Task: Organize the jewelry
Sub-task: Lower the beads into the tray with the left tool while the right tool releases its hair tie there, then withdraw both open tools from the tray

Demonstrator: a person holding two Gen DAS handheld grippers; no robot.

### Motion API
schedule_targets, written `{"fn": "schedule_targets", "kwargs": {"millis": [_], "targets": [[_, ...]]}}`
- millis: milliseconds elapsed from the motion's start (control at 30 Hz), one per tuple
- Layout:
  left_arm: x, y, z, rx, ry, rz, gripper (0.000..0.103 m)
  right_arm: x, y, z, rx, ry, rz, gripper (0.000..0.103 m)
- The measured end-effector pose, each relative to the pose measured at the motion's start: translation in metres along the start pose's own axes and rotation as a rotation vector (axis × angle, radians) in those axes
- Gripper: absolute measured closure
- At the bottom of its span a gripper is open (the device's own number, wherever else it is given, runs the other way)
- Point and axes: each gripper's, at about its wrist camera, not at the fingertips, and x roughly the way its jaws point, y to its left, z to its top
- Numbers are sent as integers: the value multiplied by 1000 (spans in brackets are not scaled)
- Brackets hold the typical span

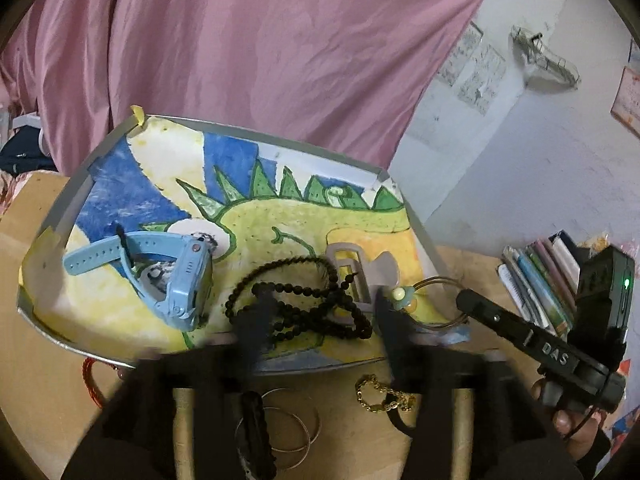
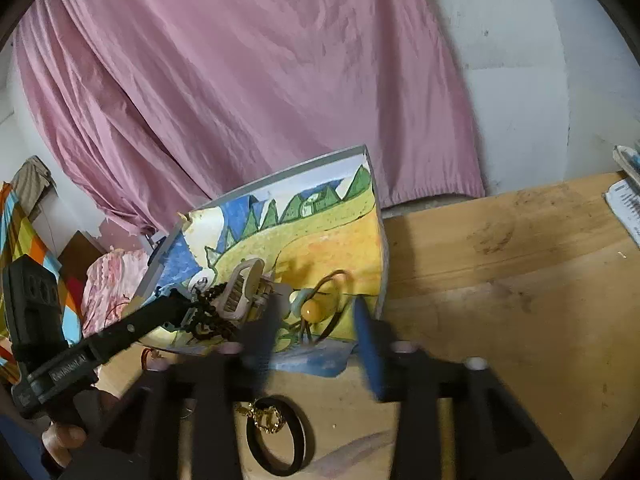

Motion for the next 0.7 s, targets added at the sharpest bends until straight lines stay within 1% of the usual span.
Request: {"fn": "schedule_targets", "kwargs": {"millis": [67,133,167,200,233,267,300,333,467,533,567,700], "targets": [[-8,0,0,-6,-20,-13,50,-5,1,-2,-11,-14,-8,53],[-16,-2,1,-6,-34,-4,48,-13,3,-4,-24,-34,-14,42],[-21,-3,0,-3,-43,0,43,-18,5,-5,-39,-59,-10,30],[-25,-4,0,-2,-52,4,38,-25,8,-8,-64,-93,-15,19],[-31,-5,-1,1,-63,7,35,-32,12,-10,-89,-123,-18,16],[-38,-6,-2,5,-76,10,26,-37,15,-12,-109,-143,-12,9],[-43,-7,-3,9,-85,12,19,-43,18,-14,-130,-160,-2,6],[-51,-7,-6,14,-99,14,17,-49,22,-17,-149,-178,5,1],[-71,-11,-15,42,-133,56,15,-69,36,-27,-210,-239,8,0],[-80,-13,-21,59,-143,80,4,-76,42,-33,-234,-257,15,0],[-86,-14,-25,71,-157,92,1,-80,45,-36,-248,-269,17,0],[-104,-16,-45,124,-204,148,1,-93,57,-55,-315,-311,-3,0]]}}
